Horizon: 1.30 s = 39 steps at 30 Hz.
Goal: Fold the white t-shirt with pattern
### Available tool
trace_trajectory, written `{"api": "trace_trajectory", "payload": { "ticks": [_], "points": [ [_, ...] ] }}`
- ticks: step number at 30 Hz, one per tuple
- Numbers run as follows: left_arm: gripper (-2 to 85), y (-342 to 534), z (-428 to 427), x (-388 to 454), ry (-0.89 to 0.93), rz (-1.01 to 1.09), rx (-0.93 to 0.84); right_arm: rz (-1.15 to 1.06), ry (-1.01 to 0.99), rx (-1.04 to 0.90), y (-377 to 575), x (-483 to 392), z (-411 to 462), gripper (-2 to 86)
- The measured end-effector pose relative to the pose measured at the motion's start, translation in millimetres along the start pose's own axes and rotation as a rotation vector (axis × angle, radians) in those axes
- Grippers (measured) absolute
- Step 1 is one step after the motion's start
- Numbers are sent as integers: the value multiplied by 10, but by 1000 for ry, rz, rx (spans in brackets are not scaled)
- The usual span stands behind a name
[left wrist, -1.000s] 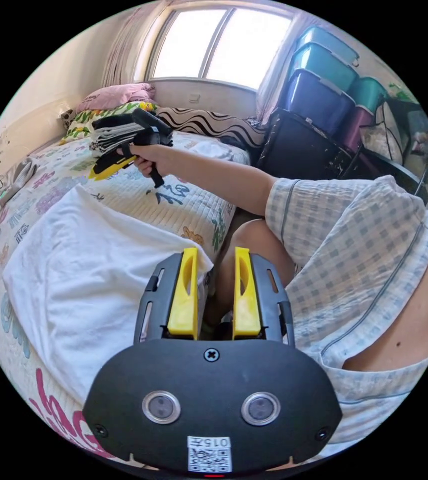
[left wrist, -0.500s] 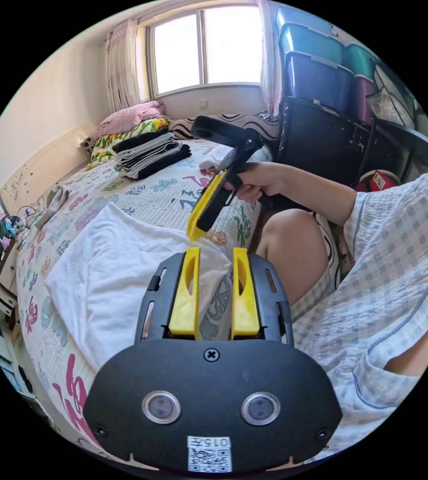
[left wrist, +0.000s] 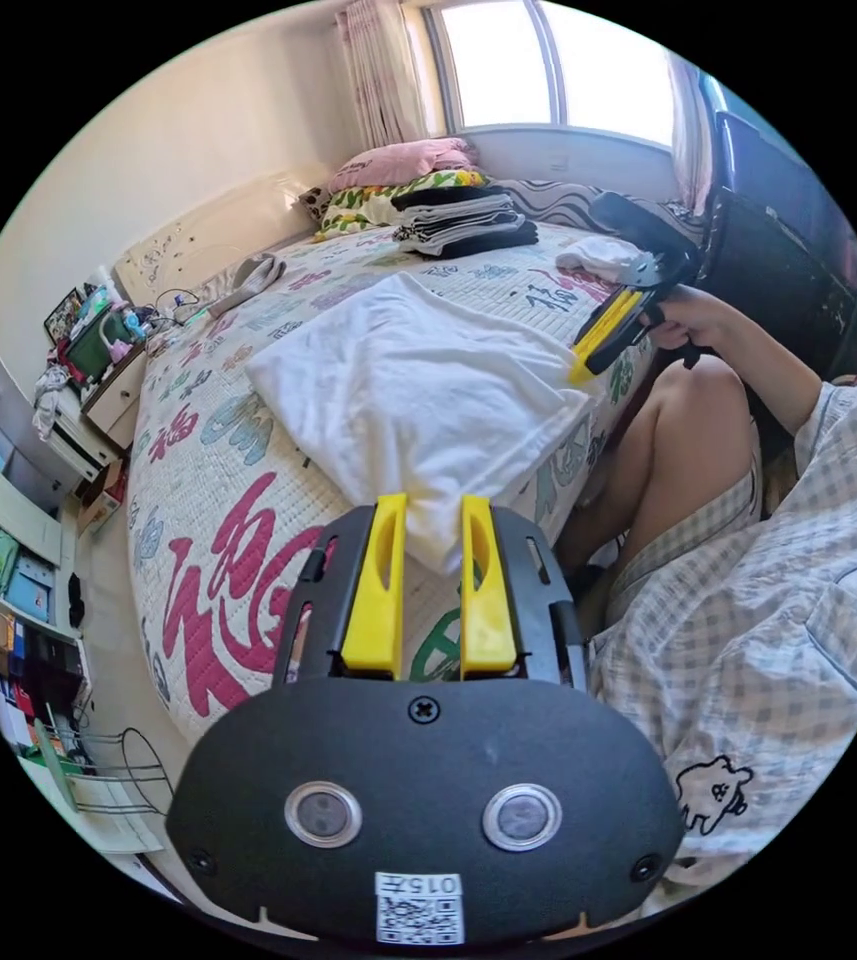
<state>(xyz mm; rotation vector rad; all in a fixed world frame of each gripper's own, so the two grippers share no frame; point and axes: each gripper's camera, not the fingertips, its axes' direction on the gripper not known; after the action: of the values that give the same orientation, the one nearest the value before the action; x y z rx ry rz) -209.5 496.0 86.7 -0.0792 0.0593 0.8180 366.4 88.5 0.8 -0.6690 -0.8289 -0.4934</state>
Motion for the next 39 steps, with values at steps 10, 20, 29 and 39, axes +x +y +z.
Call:
{"api": "trace_trajectory", "payload": {
  "ticks": [10, 20, 29, 39],
  "points": [
    [18, 161, -117, -107, 106, 7, 34, 19, 81, -10, 247, -58, -145, -4],
    [71, 234, -152, -372, 70, -101, 92, 28, 37, -21, 214, 20, -150, -3],
    [14, 49, 85, -662, 135, -78, -111, 15, -8, -128, 189, 226, -194, 35],
    [78, -1114, -417, -403, 233, 326, 107, 165, 110, 299, -657, 940, -985, 80]
  ]
}}
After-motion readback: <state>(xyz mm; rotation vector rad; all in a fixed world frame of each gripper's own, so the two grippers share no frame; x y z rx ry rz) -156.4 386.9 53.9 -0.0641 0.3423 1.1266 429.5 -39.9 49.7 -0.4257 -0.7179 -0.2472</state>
